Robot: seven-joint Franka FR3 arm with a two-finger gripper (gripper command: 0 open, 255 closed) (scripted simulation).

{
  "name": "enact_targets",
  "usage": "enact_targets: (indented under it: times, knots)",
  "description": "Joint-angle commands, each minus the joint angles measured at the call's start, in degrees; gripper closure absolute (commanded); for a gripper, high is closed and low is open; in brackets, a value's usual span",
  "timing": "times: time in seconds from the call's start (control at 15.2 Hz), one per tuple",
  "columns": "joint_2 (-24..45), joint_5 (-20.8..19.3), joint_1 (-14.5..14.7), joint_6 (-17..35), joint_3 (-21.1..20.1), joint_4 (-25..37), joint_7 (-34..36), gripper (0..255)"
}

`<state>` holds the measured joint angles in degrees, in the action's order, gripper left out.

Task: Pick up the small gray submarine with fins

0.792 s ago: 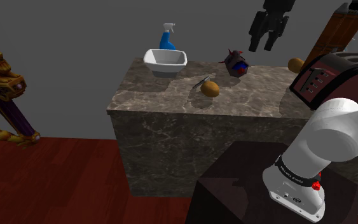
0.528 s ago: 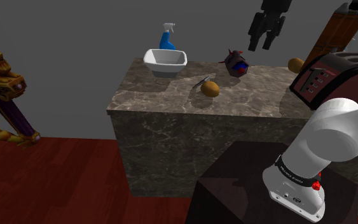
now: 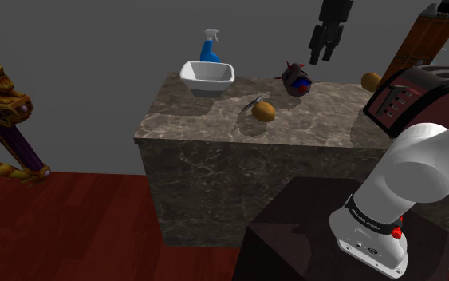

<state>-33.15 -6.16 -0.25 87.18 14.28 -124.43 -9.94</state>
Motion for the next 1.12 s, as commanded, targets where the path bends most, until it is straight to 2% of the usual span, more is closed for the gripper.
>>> enact_targets:
  times: [0.0, 0.53, 0.79, 1.06]
  knots:
    - [3.4, -1.4, 0.1, 1.0, 2.2, 2.1, -3.9, 0]
    - [19.3, -3.1, 0.4, 4.8, 9.8, 13.1, -18.6, 0]
    - [28.6, -1.8, -0.2, 6.1, 12.8, 20.5, -26.1, 0]
    - [38.6, 0.7, -1.9, 6.4, 14.7, 29.4, -33.6, 0]
